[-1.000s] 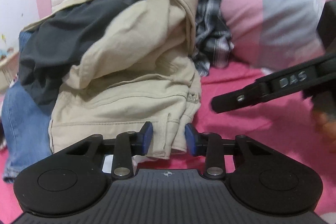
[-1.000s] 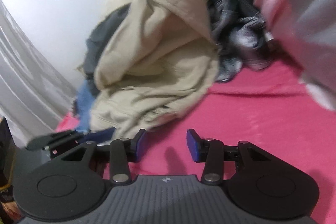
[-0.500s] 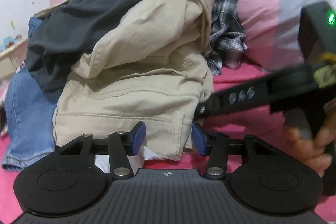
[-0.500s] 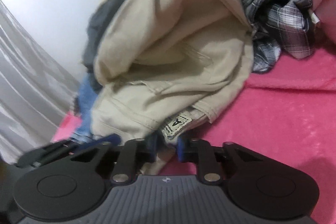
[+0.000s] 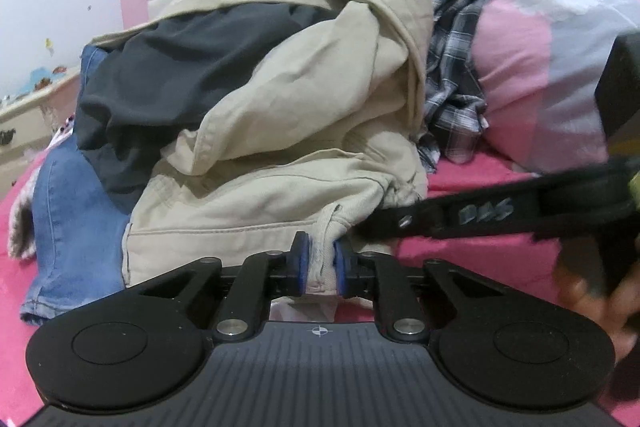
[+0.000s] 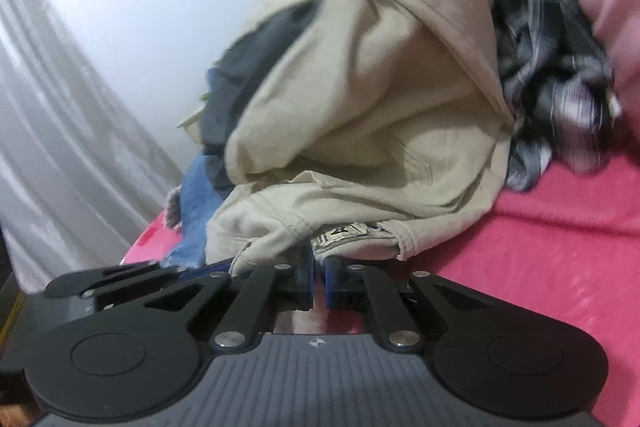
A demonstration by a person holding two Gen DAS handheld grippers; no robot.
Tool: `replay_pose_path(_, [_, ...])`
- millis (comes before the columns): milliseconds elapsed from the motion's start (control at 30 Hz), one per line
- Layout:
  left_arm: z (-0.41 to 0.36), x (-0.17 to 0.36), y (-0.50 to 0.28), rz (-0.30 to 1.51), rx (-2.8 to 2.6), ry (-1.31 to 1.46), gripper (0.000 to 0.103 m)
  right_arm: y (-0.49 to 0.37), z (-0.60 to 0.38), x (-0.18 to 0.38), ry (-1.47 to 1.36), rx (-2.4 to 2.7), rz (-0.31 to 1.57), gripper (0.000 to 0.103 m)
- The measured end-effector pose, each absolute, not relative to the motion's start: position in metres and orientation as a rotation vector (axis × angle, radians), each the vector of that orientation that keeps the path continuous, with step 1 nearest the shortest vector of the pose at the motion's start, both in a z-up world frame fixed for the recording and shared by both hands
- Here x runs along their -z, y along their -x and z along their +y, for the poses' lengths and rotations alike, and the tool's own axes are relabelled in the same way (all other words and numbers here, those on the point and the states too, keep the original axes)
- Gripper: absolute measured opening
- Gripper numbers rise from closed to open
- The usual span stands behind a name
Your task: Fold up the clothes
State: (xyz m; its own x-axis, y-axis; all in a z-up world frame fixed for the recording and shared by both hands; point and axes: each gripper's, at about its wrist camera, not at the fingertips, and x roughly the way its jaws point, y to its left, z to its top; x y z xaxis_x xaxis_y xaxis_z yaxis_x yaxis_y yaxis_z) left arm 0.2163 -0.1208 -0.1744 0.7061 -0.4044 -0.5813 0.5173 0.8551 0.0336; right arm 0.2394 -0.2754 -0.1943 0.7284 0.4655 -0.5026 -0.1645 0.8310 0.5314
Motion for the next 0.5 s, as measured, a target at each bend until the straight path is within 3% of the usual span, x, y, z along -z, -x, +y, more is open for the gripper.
replay_pose_path(200, [-0.122,0.166,-0.213,0.595,0.462,-0.151,0.011,-0.248,-0.27,0.196,-0.534,-0.312,0.692,0.007])
replay_pose_path(500, [-0.095,0.075,-0.159,0.401,0.469,-0.035,0.009,-0.189,-0.275,0.111,-0.407,-0.492,0.524,0.005])
